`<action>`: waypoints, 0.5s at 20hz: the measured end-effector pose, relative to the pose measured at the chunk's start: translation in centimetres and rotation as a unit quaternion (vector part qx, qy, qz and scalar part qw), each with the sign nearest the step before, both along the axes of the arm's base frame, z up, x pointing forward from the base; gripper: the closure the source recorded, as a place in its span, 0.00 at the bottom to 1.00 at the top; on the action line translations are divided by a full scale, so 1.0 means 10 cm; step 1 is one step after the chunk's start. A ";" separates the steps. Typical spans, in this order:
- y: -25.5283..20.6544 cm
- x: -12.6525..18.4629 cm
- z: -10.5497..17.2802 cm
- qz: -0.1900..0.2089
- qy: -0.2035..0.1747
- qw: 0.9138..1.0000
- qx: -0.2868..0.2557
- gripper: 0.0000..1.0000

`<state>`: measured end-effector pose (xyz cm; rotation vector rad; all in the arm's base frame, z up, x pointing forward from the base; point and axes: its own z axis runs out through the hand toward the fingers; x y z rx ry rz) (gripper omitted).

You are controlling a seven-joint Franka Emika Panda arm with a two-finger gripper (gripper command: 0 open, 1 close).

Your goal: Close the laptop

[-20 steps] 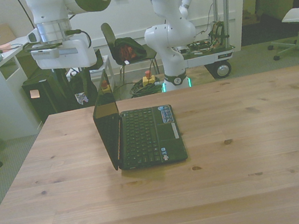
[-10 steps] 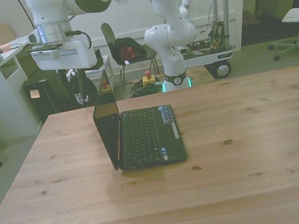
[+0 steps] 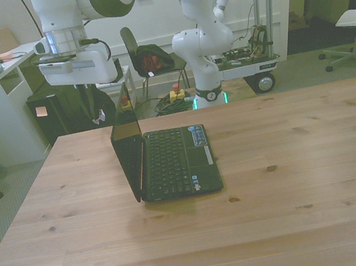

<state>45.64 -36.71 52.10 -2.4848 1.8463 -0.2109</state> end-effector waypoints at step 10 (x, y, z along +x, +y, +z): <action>0.37 0.27 -0.02 0.038 0.003 0.999 0.000 1.00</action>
